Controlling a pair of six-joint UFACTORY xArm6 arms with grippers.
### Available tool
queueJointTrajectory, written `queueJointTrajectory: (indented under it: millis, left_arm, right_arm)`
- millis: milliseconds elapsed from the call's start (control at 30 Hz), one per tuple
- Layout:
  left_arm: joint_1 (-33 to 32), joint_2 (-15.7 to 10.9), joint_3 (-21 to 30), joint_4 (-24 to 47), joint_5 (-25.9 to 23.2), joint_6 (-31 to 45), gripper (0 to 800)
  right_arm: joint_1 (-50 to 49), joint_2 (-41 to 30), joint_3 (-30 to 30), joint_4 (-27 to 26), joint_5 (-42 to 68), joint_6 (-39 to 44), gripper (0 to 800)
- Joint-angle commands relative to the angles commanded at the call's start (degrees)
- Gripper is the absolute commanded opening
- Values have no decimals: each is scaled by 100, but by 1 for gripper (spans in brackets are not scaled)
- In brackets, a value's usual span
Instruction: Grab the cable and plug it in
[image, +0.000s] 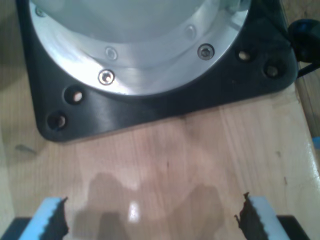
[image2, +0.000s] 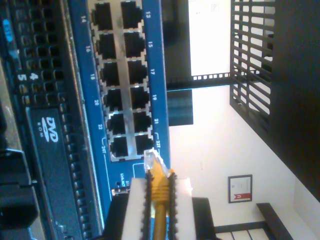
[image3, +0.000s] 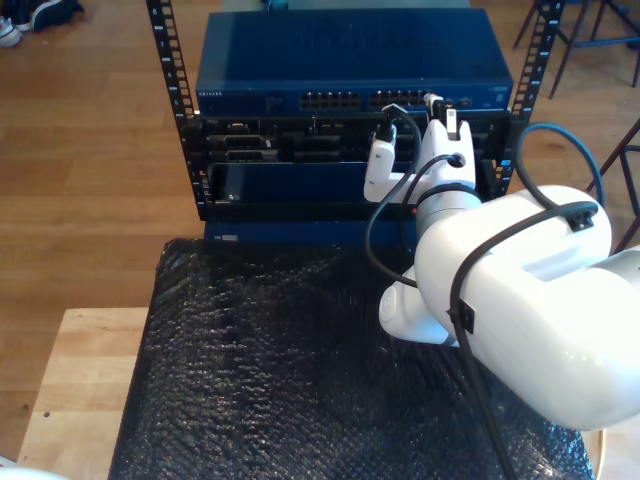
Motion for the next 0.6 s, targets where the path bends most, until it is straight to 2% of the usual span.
queueJointTrajectory:
  millis: [600]
  left_arm:
    - [0, 0, 0, 9, 0, 0, 800]
  right_arm:
    - [18, 26, -70, -9, 0, 0, 0]
